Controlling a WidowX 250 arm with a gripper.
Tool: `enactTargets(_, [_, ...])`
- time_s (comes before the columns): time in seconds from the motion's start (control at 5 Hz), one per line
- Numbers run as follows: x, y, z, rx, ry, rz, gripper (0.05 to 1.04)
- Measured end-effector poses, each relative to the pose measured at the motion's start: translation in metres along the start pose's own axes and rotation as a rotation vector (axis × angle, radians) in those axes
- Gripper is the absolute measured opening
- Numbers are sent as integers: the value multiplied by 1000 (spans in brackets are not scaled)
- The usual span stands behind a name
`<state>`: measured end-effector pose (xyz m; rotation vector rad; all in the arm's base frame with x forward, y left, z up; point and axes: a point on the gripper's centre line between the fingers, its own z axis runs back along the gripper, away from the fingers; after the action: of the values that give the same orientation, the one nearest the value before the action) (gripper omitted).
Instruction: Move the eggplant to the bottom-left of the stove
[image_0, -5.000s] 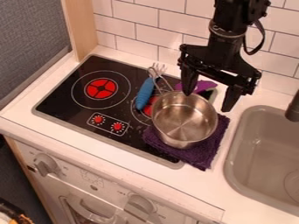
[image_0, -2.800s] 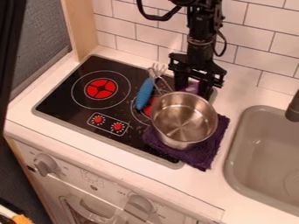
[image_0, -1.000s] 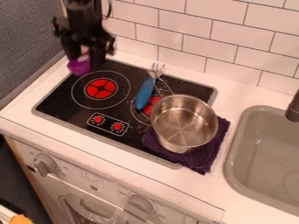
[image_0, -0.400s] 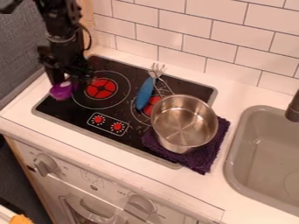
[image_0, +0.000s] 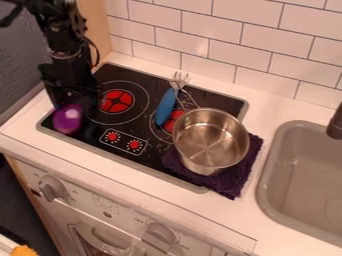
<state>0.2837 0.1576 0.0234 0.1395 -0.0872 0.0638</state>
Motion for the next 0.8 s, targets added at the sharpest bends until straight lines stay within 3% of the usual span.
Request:
enactTargets(0.4, [-1,0,6,-13,-5,-7,1001])
enactTargets(0.6, [-4,-1,21,-31,-24,23,1001])
enactTargets(0.8, [-11,-2,28,-44,18,47,1001])
